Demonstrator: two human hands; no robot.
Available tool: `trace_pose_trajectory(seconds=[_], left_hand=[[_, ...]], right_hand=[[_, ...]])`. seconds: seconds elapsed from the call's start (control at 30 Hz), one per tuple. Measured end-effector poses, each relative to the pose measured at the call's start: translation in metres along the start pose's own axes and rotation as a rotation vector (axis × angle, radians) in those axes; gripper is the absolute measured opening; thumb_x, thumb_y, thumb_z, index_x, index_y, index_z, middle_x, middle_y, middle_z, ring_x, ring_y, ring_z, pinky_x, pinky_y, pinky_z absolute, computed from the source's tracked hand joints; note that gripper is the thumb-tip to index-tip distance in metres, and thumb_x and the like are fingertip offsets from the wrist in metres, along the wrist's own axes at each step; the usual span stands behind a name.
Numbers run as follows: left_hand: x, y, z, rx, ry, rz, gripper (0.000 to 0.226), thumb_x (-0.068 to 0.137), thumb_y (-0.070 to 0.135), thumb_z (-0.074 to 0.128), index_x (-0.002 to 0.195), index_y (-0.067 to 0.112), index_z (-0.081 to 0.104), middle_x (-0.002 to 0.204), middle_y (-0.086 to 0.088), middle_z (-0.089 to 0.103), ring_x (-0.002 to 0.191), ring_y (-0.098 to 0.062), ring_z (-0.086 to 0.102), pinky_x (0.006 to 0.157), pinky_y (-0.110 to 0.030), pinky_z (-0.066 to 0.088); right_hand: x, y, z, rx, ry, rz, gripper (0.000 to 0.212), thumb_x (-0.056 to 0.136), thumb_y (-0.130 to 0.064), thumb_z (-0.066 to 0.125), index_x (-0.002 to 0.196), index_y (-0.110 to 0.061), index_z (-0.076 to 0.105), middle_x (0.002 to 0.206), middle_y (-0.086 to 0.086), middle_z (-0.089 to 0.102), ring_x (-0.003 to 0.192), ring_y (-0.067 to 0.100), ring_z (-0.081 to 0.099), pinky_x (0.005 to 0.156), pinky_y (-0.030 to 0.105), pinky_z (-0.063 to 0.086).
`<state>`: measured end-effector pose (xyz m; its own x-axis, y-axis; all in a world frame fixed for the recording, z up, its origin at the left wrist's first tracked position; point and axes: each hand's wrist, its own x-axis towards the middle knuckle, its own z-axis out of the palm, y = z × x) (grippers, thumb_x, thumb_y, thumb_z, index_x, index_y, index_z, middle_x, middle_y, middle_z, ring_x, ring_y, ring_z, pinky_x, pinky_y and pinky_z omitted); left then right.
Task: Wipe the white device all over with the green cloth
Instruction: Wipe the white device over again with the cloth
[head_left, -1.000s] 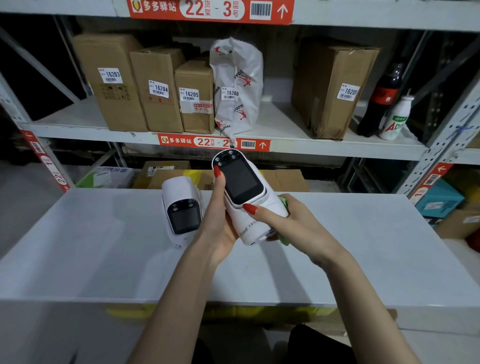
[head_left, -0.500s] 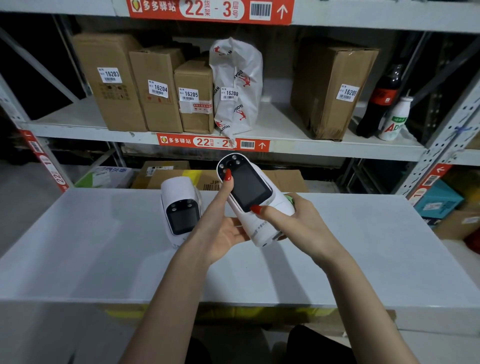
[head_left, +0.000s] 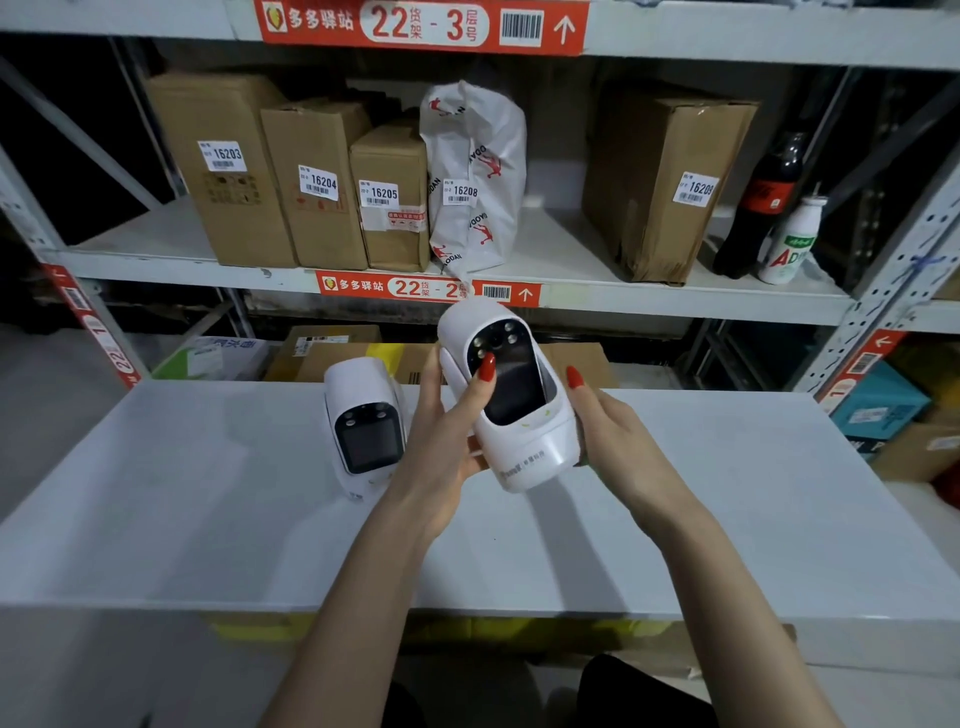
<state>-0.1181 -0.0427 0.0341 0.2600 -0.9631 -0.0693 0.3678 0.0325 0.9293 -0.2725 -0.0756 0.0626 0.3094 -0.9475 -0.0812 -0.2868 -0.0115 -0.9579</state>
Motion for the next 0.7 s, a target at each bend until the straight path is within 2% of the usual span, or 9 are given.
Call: trace_pose_trajectory(seconds=[0.07, 0.13, 0.2, 0.3, 0.4, 0.47, 0.57, 0.7], left_hand=[[-0.001, 0.001, 0.001, 0.021, 0.005, 0.037, 0.076, 0.078, 0.048, 0.071, 0.144, 0.05, 0.033, 0.133, 0.006, 0.062, 0.114, -0.022, 0.066, 0.094, -0.055, 0.053], [-0.001, 0.002, 0.002, 0.058, 0.018, 0.076, 0.073, 0.082, 0.046, 0.066, 0.145, 0.051, 0.03, 0.133, 0.009, 0.061, 0.112, -0.019, 0.067, 0.093, -0.053, 0.054], [-0.001, 0.002, 0.003, 0.095, 0.045, 0.126, 0.069, 0.091, 0.038, 0.063, 0.148, 0.049, 0.026, 0.132, 0.013, 0.061, 0.109, -0.014, 0.068, 0.09, -0.047, 0.057], [0.0, 0.0, 0.004, 0.173, 0.091, 0.188, 0.065, 0.093, 0.034, 0.063, 0.143, 0.052, 0.026, 0.139, 0.01, 0.056, 0.113, -0.011, 0.065, 0.087, -0.034, 0.056], [0.0, -0.001, 0.005, 0.193, 0.112, 0.213, 0.062, 0.091, 0.032, 0.066, 0.131, 0.059, 0.028, 0.14, 0.003, 0.055, 0.11, -0.012, 0.063, 0.069, -0.014, 0.051], [0.001, -0.001, 0.006, 0.189, 0.112, 0.228, 0.061, 0.091, 0.026, 0.068, 0.134, 0.052, 0.033, 0.139, -0.001, 0.056, 0.104, -0.011, 0.065, 0.063, -0.012, 0.05], [-0.001, 0.001, 0.005, 0.221, 0.087, 0.237, 0.073, 0.089, 0.027, 0.07, 0.146, 0.047, 0.029, 0.143, 0.001, 0.052, 0.11, -0.01, 0.064, 0.069, -0.015, 0.054], [-0.003, 0.001, 0.004, 0.27, 0.071, 0.231, 0.078, 0.086, 0.035, 0.073, 0.148, 0.048, 0.028, 0.141, 0.007, 0.052, 0.111, -0.004, 0.063, 0.077, -0.017, 0.056]], right_hand=[[0.004, 0.005, -0.001, -0.063, 0.103, -0.066, 0.043, 0.102, -0.032, 0.038, 0.075, -0.001, 0.051, 0.063, -0.007, 0.052, 0.064, 0.013, 0.045, 0.067, 0.03, 0.039], [0.006, 0.01, -0.003, -0.147, 0.187, -0.175, 0.038, 0.101, -0.02, 0.041, 0.069, -0.005, 0.052, 0.055, -0.007, 0.047, 0.059, 0.016, 0.039, 0.061, 0.031, 0.033], [0.006, 0.011, -0.004, -0.214, 0.26, -0.309, 0.026, 0.099, -0.013, 0.045, 0.084, -0.005, 0.065, 0.067, 0.0, 0.06, 0.064, 0.02, 0.048, 0.06, 0.029, 0.036], [-0.001, 0.001, -0.003, -0.187, 0.307, -0.491, 0.019, 0.092, -0.005, 0.055, 0.102, -0.014, 0.069, 0.092, -0.005, 0.071, 0.082, 0.008, 0.063, 0.07, 0.017, 0.047], [-0.005, -0.005, 0.001, -0.289, 0.279, -0.602, 0.015, 0.086, -0.004, 0.064, 0.093, -0.015, 0.07, 0.09, -0.004, 0.068, 0.081, 0.01, 0.061, 0.068, 0.019, 0.047], [-0.007, -0.006, 0.005, -0.36, 0.213, -0.598, 0.016, 0.083, -0.003, 0.068, 0.092, -0.015, 0.073, 0.09, -0.003, 0.063, 0.08, 0.01, 0.059, 0.067, 0.013, 0.042], [-0.01, -0.005, 0.014, -0.46, 0.063, -0.585, 0.024, 0.084, -0.002, 0.066, 0.101, -0.018, 0.071, 0.097, -0.005, 0.059, 0.089, 0.013, 0.058, 0.073, 0.009, 0.04], [-0.012, -0.008, 0.017, -0.532, -0.002, -0.609, 0.027, 0.088, 0.0, 0.06, 0.104, -0.019, 0.069, 0.104, -0.002, 0.056, 0.095, 0.016, 0.055, 0.079, 0.016, 0.043]])
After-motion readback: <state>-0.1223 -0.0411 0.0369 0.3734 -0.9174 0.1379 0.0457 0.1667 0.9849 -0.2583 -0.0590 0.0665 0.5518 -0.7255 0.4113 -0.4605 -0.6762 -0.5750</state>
